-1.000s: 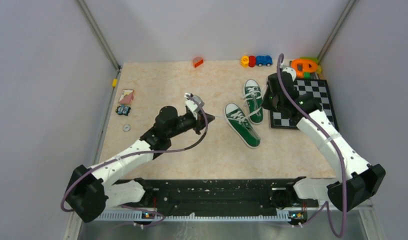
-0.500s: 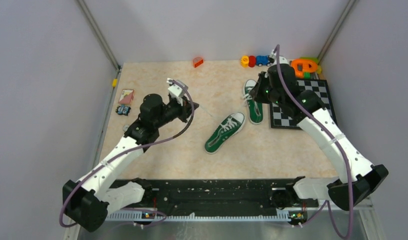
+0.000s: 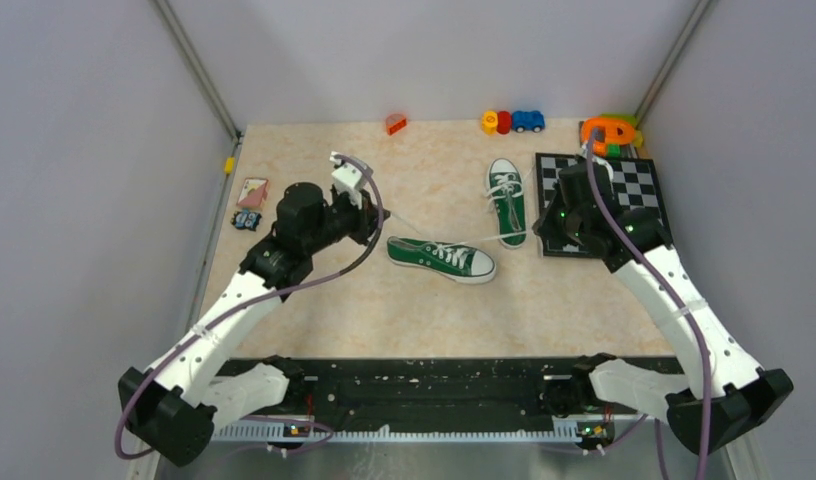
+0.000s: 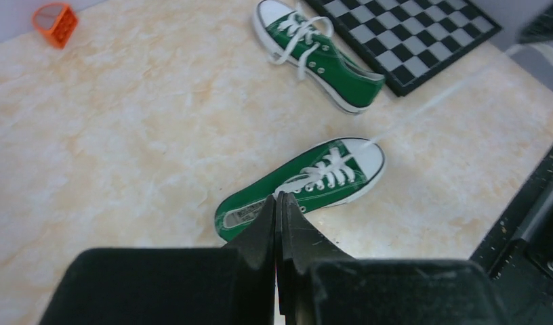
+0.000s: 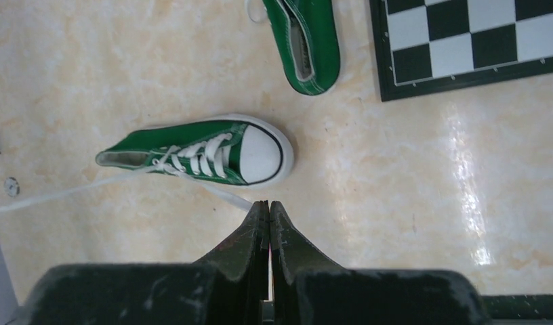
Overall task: Tie the shoes
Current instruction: Adjust the shoelace on the shoe.
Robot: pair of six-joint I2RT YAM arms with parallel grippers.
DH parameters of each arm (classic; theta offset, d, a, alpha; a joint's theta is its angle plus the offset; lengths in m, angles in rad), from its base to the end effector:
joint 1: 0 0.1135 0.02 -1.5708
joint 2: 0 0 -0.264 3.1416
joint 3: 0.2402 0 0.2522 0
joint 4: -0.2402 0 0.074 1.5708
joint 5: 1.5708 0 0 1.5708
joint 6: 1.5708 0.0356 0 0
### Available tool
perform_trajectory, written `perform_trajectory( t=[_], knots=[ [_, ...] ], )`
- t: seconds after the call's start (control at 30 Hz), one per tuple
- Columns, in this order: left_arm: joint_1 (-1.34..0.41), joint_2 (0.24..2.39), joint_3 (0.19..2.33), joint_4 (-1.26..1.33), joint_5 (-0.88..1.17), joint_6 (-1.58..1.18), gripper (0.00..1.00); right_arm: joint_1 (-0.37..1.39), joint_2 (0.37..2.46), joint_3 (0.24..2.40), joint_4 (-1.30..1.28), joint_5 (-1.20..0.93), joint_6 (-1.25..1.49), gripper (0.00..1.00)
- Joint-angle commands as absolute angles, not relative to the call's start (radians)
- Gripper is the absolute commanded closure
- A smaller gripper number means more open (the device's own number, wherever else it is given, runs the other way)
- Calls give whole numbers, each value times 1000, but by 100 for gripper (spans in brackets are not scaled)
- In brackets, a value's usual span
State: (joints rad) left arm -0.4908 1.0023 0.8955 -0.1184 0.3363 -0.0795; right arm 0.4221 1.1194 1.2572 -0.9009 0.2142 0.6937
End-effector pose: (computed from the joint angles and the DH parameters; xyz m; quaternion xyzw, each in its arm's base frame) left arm 0.1997 -0.1201 0.3455 0.2596 0.7335 -0.2984 0.5528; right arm 0.2018 0.0823 0.3689 0.1654 0.9002 0.1235 0.3835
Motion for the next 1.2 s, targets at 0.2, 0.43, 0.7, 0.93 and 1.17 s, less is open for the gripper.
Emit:
perform_trajectory(
  t=[0.2, 0.43, 0.7, 0.93, 1.17],
  knots=[
    [-481, 1150, 1153, -192, 13, -72, 100, 413, 936, 1172, -1132, 306, 693, 100],
    [-480, 1069, 1127, -114, -84, -29, 100, 413, 938, 1286, -1054, 260, 571, 100],
    [-479, 942, 984, -127, -82, -121, 100, 397, 975, 1296, -1107, 415, 503, 100],
    [-475, 910, 933, -182, -92, -145, 100, 352, 1031, 1249, -1098, 352, 553, 100],
    [-429, 966, 872, -228, -39, -231, 100, 197, 1042, 1124, -1086, 259, 534, 100]
  ],
)
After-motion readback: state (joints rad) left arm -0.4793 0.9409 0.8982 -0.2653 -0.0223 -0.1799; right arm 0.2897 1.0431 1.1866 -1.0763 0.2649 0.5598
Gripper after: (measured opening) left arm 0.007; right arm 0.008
